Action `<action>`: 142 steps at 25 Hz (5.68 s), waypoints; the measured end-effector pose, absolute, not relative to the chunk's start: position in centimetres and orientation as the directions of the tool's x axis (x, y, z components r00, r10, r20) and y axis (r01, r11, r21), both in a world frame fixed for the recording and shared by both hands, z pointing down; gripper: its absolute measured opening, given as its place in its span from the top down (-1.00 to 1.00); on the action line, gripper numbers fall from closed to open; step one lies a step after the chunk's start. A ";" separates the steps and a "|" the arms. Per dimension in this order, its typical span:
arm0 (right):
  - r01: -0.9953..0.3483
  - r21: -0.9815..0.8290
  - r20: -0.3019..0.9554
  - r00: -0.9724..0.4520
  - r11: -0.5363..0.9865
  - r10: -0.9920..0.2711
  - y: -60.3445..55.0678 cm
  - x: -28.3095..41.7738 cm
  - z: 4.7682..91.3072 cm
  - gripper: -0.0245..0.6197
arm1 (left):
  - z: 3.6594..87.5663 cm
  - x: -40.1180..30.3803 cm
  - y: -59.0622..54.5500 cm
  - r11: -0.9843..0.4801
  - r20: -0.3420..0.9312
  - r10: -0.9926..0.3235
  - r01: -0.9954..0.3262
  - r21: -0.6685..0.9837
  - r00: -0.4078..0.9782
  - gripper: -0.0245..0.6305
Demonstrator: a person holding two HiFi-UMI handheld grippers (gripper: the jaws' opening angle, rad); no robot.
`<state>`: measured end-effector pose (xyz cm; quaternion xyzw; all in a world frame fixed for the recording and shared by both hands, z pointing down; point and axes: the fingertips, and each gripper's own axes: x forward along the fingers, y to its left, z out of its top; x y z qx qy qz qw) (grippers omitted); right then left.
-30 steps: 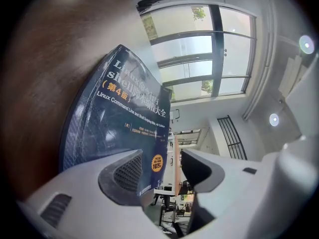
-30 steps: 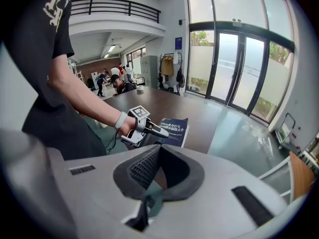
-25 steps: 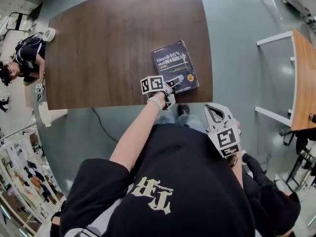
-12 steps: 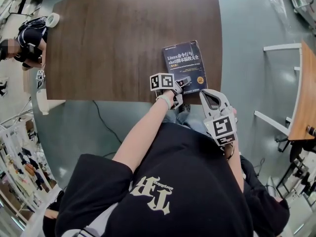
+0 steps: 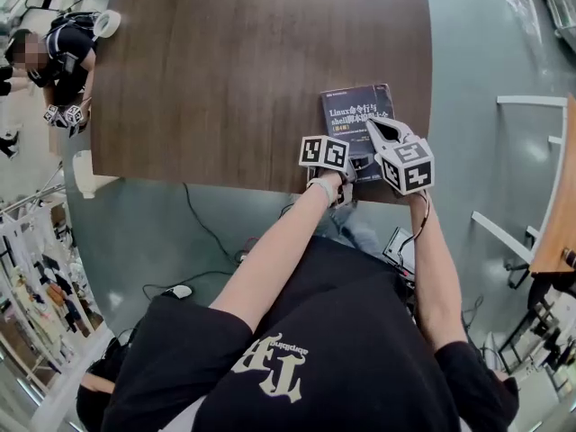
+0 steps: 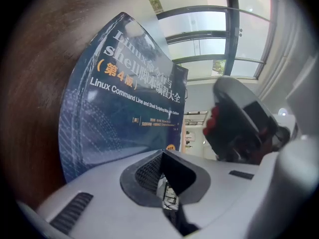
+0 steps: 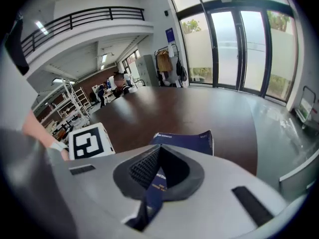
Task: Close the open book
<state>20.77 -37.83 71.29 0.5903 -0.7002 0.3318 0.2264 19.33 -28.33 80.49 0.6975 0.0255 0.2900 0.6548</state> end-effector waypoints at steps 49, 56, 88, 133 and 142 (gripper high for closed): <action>-0.982 -0.188 0.725 -0.133 -0.007 -0.675 -40.4 23.1 79.9 0.97 | 80.8 19.5 -29.0 -0.312 0.453 0.308 -0.361 0.879 0.836 0.92; -0.968 -0.249 0.745 -0.208 0.025 -0.634 -33.3 21.0 80.4 0.97 | 81.3 16.5 -26.8 -0.364 0.510 0.242 -0.410 0.836 0.825 0.92; -0.864 -0.372 0.482 -0.491 0.338 -0.726 -16.5 15.6 62.5 0.97 | 59.2 1.0 -17.9 -0.483 0.098 -0.463 -0.343 0.806 0.881 0.92; -0.911 -0.006 0.532 -0.352 0.412 -0.770 18.3 2.1 55.6 0.97 | 56.5 -12.2 10.0 -0.611 0.005 -0.422 -0.288 0.737 0.907 0.92; -0.901 -0.014 0.543 -0.370 0.433 -0.753 20.6 3.7 57.1 0.96 | 56.3 -10.3 12.1 -0.661 0.017 -0.412 -0.312 0.682 0.911 0.92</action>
